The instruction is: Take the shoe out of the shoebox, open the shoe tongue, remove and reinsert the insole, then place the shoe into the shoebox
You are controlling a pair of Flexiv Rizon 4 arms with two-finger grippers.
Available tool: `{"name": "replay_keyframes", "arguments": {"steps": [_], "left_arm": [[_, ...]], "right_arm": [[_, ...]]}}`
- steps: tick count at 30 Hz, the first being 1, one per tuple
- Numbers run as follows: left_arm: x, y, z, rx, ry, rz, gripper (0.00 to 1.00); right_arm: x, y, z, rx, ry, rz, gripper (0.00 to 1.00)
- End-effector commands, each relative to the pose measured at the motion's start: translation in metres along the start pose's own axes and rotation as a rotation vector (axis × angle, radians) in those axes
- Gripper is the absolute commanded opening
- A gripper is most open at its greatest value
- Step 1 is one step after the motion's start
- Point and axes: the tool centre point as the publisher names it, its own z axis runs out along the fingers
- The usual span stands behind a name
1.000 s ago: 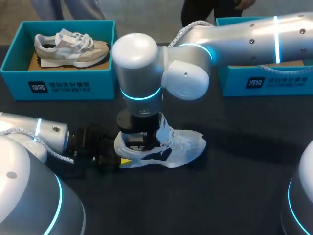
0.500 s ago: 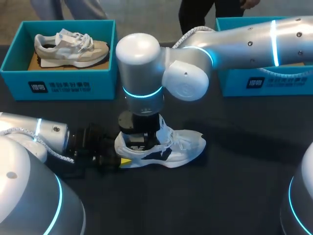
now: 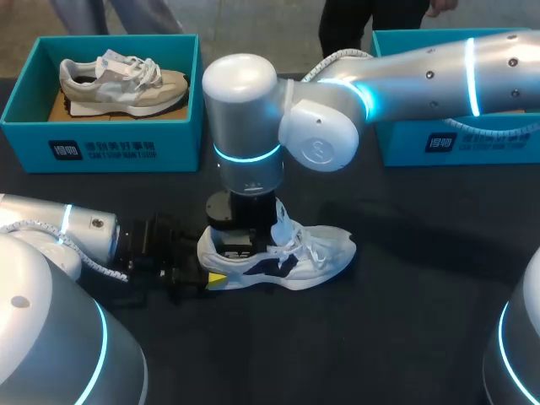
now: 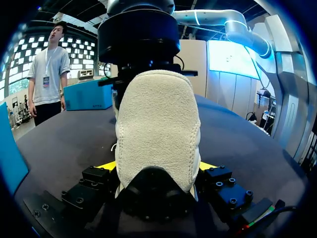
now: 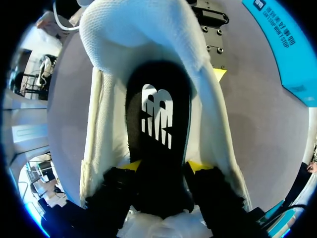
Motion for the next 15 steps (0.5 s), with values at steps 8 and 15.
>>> {"name": "replay_keyframes", "arguments": {"steps": [8, 15], "left_arm": [[0.0024, 0.0021, 0.0026, 0.001, -0.003, 0.001, 0.00], [0.0024, 0.0021, 0.0026, 0.001, -0.003, 0.001, 0.00]], "right_arm": [[0.0053, 0.0055, 0.0248, 0.011, 0.029, 0.002, 0.31], [0.0093, 0.0045, 0.0224, 0.017, 0.034, 0.014, 0.02]]}}
